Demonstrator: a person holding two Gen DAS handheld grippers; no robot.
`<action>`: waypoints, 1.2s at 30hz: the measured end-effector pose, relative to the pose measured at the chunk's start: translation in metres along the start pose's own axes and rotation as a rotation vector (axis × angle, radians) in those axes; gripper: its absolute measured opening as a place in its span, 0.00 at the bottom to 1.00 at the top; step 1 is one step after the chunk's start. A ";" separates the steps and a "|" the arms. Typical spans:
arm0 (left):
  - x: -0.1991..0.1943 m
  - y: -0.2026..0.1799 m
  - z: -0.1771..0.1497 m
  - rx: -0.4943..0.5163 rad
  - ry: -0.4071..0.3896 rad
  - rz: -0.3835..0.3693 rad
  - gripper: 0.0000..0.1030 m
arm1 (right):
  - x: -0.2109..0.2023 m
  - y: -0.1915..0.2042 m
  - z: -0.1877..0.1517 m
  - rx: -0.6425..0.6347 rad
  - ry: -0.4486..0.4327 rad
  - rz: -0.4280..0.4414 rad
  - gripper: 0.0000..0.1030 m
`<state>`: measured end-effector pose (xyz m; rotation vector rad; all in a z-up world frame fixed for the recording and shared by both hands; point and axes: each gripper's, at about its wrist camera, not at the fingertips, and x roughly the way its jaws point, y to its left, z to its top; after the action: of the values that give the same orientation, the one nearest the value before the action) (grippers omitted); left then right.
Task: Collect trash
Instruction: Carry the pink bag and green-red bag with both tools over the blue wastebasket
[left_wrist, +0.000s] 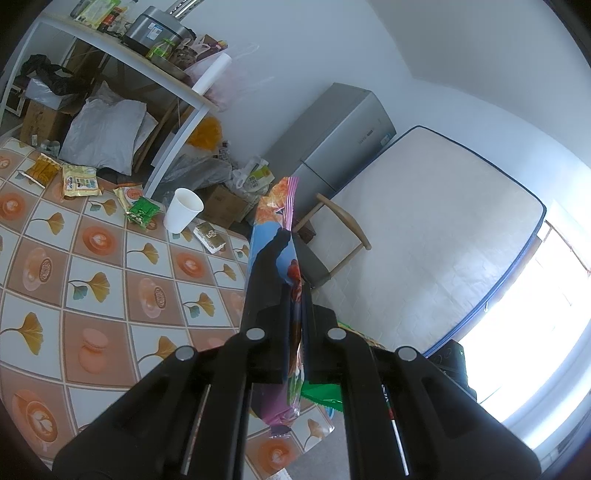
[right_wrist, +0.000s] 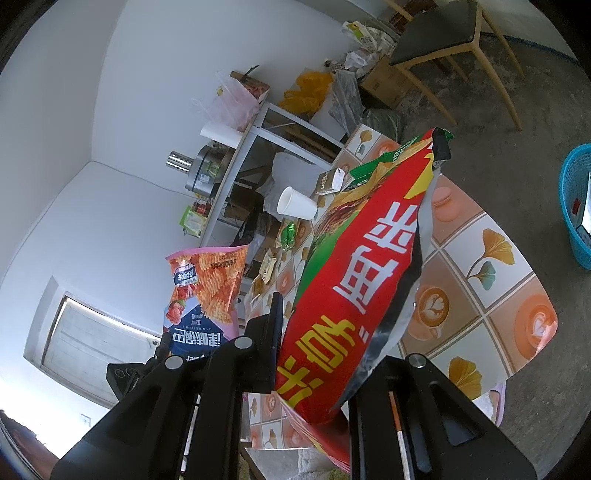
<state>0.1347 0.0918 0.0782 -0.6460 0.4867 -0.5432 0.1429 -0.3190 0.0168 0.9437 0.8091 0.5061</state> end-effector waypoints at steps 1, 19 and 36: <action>0.000 0.000 0.000 0.000 0.000 0.000 0.03 | 0.000 0.000 0.000 0.000 0.000 0.000 0.13; 0.037 -0.025 -0.006 0.048 0.065 0.004 0.03 | -0.030 -0.036 -0.006 0.069 -0.086 0.014 0.13; 0.192 -0.159 -0.049 0.240 0.349 -0.221 0.03 | -0.260 -0.105 -0.054 0.167 -0.623 -0.436 0.13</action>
<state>0.2016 -0.1525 0.1027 -0.3763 0.6690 -0.9173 -0.0535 -0.5255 0.0078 0.9672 0.4652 -0.2376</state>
